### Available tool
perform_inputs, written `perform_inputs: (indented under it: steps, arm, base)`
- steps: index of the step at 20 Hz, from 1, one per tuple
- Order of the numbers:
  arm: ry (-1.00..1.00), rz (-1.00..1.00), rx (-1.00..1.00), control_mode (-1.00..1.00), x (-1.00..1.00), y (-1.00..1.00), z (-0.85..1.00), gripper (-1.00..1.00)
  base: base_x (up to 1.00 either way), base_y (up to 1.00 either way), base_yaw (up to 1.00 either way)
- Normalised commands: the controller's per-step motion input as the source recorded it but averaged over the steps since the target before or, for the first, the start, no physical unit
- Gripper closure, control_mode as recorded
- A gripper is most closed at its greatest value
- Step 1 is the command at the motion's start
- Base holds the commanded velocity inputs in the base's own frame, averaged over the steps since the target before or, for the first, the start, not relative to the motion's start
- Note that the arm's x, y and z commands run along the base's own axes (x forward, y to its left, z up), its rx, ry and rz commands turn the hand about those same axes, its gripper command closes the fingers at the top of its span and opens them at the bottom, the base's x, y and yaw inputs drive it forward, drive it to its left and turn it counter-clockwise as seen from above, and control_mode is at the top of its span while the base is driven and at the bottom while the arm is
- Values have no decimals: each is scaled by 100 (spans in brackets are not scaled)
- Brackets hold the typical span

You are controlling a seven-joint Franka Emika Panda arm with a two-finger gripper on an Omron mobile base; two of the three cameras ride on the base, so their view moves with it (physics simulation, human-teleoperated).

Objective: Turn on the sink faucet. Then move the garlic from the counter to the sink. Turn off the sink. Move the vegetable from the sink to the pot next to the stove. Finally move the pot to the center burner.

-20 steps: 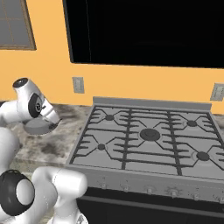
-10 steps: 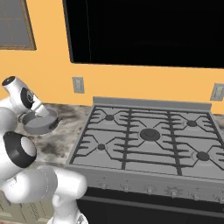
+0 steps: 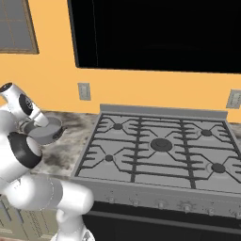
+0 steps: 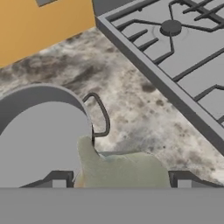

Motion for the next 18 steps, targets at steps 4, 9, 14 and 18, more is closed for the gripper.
perform_inputs:
  steps: [4, 9, 14, 18]
  arm:
    - [0, 4, 0, -100, 9, 25, -39, 100]
    - [0, 3, 0, -100, 14, 18, -23, 100]
    - [3, 0, 0, -100, 20, 23, -14, 100]
    - [4, 0, 0, -100, 20, 23, -16, 100]
  base:
    - [0, 0, 0]
    - [0, 0, 0]
    - [0, 0, 0]
    - [0, 0, 0]
